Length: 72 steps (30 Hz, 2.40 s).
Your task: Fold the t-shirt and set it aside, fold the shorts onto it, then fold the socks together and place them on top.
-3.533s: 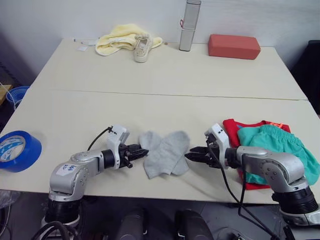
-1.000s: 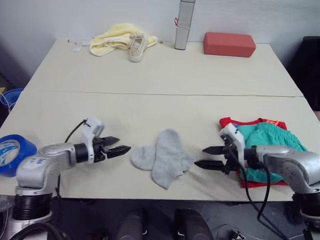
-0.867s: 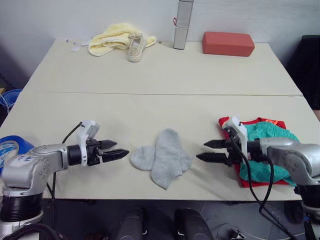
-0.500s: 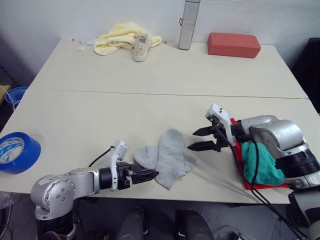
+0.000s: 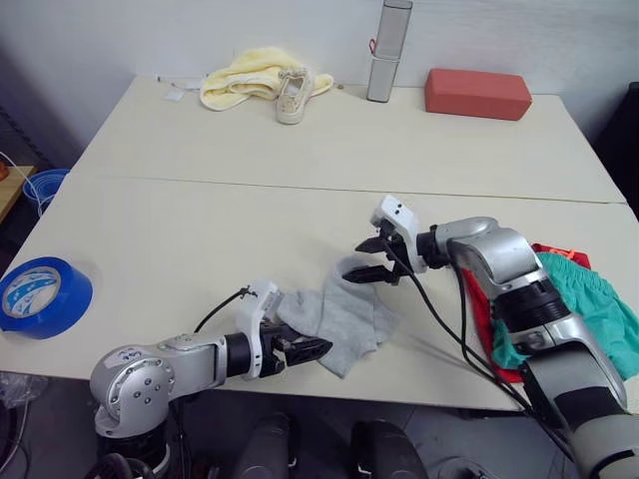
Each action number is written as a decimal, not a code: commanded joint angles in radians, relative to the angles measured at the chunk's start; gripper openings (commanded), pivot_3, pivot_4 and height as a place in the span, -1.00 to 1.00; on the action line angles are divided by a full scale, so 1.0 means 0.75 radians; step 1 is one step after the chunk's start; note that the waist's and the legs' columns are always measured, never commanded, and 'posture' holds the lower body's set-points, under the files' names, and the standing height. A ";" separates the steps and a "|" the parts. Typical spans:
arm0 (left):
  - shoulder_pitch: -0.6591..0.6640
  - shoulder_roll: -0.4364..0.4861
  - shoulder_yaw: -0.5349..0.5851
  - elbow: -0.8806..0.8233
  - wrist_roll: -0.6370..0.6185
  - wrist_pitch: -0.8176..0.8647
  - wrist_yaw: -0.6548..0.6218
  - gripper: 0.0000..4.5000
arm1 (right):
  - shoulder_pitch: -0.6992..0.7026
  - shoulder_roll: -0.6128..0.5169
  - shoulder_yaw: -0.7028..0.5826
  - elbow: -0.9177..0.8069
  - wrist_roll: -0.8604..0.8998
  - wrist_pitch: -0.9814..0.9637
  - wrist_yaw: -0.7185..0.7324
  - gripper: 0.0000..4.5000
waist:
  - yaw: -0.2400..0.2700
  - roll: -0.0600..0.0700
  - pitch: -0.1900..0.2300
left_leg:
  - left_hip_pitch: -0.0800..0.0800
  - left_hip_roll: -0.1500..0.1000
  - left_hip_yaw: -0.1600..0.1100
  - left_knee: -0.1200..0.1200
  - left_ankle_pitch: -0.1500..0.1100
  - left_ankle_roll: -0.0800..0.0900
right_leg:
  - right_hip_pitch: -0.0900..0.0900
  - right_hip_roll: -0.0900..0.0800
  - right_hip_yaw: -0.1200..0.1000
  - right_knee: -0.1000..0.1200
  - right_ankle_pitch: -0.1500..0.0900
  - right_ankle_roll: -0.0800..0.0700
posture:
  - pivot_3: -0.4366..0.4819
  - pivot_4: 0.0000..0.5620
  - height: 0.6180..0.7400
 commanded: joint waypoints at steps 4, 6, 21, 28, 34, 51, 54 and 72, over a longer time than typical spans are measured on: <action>0.040 0.005 -0.119 0.074 0.048 0.059 0.004 -0.43 | -0.053 0.016 0.008 0.049 -0.039 0.060 0.029 1.00 | -0.003 0.000 0.000 | 0.000 0.000 0.000 -0.001 0.000 0.002 | 0.000 0.001 0.000 -0.001 0.000 0.000 | -0.05 -0.47 1.00; 0.035 -0.004 -0.126 0.083 0.067 0.052 -0.002 -0.71 | -0.048 0.015 0.007 0.059 -0.050 0.059 0.035 0.83 | -0.003 0.000 0.000 | 0.000 0.000 0.000 -0.001 0.000 0.002 | 0.000 0.001 0.000 -0.001 0.000 0.000 | -0.05 -0.47 1.00; 0.080 -0.027 0.011 0.020 -0.004 0.006 -0.135 -1.00 | 0.028 0.016 -0.187 -0.077 0.078 0.110 0.033 -0.99 | -0.025 0.000 0.000 | -0.001 0.001 0.001 -0.002 -0.001 0.000 | -0.001 0.001 0.000 -0.002 0.000 0.000 | -0.05 -0.47 1.00; 0.115 0.063 0.079 0.011 -0.061 -0.033 -0.233 -1.00 | 0.086 -0.023 -0.267 -0.190 0.143 0.185 0.003 -0.99 | -0.035 0.000 0.000 | -0.002 0.002 0.001 -0.002 -0.001 -0.003 | -0.003 0.002 0.000 -0.002 0.000 -0.001 | -0.05 -0.47 1.00; 0.108 0.107 0.119 0.022 -0.073 -0.092 -0.262 -1.00 | 0.122 -0.028 -0.348 -0.266 0.208 0.246 -0.052 -0.99 | -0.035 0.000 0.000 | -0.002 0.003 0.001 -0.003 -0.002 -0.006 | -0.004 0.002 0.001 -0.001 0.000 -0.001 | -0.05 -0.47 1.00; 0.190 0.502 0.158 0.126 -0.069 -0.158 -0.439 0.32 | 0.212 -0.097 -0.397 -0.315 0.267 0.261 -0.104 -1.00 | -0.075 0.000 0.000 | 0.000 0.005 0.002 -0.012 0.000 -0.011 | -0.007 0.001 0.003 -0.002 -0.002 -0.004 | -0.05 -0.47 1.00; 0.196 0.466 0.146 0.092 -0.098 -0.138 -0.401 0.32 | 0.229 -0.106 -0.402 -0.327 0.273 0.264 -0.106 -1.00 | -0.069 0.000 0.000 | 0.000 0.004 0.003 -0.020 0.004 -0.012 | -0.012 0.001 0.003 -0.002 -0.003 -0.006 | -0.05 -0.47 1.00; -0.078 0.187 -0.021 0.105 -0.068 -0.217 -0.170 0.98 | 0.335 -0.146 -0.443 -0.435 0.341 0.312 -0.154 -1.00 | -0.031 -0.001 0.001 | -0.002 0.002 0.005 -0.022 0.014 -0.005 | -0.013 0.002 0.003 0.000 -0.003 -0.005 | -0.05 -0.47 1.00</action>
